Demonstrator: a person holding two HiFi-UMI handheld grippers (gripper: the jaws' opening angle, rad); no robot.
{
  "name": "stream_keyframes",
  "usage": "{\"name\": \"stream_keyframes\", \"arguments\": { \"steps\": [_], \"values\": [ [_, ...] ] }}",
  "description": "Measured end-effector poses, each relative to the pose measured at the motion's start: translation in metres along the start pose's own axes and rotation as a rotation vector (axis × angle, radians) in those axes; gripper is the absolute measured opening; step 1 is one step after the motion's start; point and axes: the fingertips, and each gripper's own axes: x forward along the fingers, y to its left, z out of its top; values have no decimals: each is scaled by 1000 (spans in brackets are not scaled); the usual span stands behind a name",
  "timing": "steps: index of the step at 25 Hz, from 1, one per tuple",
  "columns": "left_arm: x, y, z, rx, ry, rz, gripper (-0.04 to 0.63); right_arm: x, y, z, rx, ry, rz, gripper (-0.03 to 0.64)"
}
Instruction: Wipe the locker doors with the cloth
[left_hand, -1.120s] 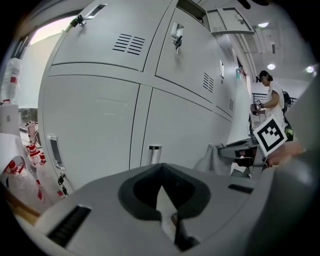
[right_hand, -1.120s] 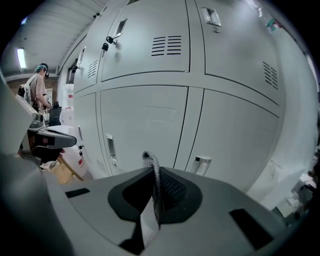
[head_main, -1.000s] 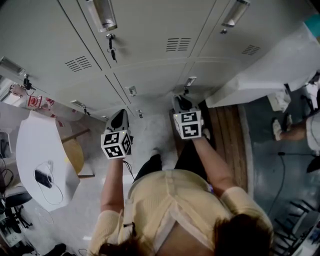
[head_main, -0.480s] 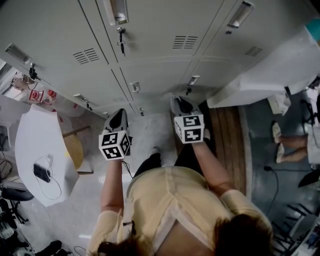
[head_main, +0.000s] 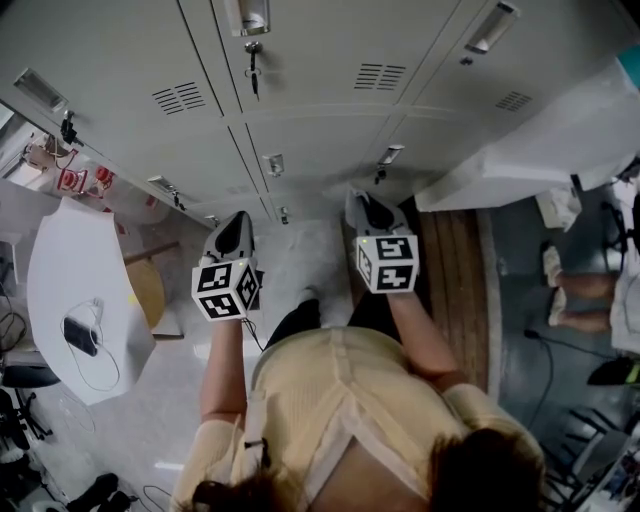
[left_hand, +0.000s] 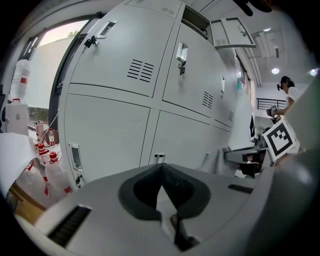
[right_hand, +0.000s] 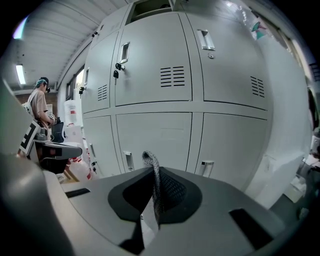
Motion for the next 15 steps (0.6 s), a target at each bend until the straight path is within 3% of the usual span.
{"name": "stream_keyframes", "arguments": {
  "steps": [15],
  "values": [
    [-6,2,-9,-67,48,-4,2,-8,11,-2,21,-8,21,15]
  ]
}}
